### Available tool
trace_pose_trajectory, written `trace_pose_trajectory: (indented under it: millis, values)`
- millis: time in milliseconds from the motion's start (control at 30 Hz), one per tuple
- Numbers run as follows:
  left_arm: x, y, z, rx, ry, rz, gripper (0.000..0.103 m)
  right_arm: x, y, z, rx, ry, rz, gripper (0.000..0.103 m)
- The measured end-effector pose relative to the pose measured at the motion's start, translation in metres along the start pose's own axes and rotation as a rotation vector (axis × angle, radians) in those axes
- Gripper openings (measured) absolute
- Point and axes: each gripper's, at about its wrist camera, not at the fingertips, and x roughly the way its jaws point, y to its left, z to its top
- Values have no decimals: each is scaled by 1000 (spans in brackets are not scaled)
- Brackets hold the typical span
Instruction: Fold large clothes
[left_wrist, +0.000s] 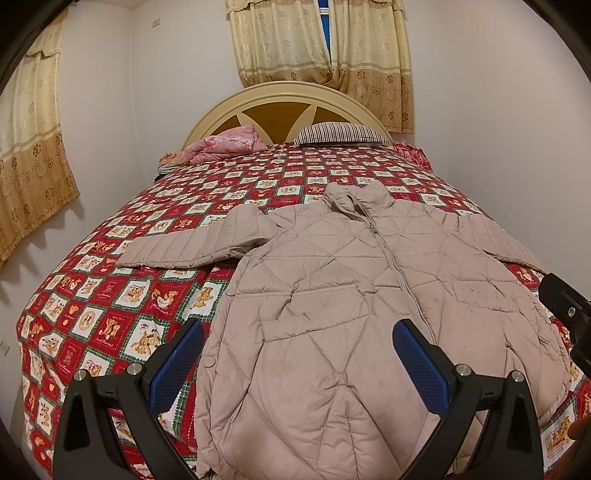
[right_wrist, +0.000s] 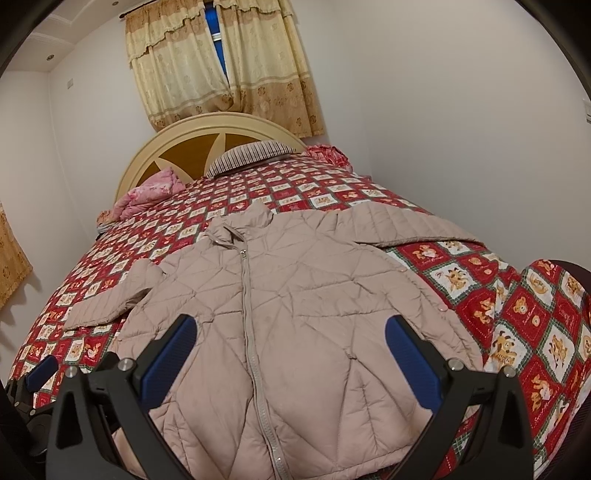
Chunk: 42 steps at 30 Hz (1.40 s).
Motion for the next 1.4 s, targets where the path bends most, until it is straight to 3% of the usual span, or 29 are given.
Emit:
trace_pose_trajectory:
  millis: [433, 600, 700, 833, 1000, 1033, 1100, 1200, 1267, 1400]
  values:
    - [9, -2, -4, -6, 24, -20, 102, 2, 1, -1, -6, 11, 0, 103]
    - [38, -2, -4, 5, 49, -75, 102, 12, -11, -4, -11, -34, -8, 103]
    - [61, 2, 0, 10, 55, -108, 102, 26, -28, -2, 2, -12, -49, 103]
    - [107, 10, 21, 1, 71, -76, 102, 49, -73, 13, 87, 41, -95, 103]
    - [157, 23, 45, -46, 71, -92, 102, 74, -150, 51, 213, 70, -168, 103]
    - [165, 25, 46, -53, 70, -88, 102, 79, -167, 60, 228, 63, -188, 98]
    - [182, 27, 47, -65, 72, -73, 102, 99, -215, 78, 313, 78, -190, 85]
    - [211, 32, 39, -95, 123, -51, 102, 129, -279, 85, 518, 123, -139, 84]
    - [229, 39, 33, -153, 183, -58, 102, 151, -322, 84, 658, 140, -153, 84]
    - [242, 42, 25, -182, 227, -55, 102, 192, -357, 89, 705, 163, -220, 80]
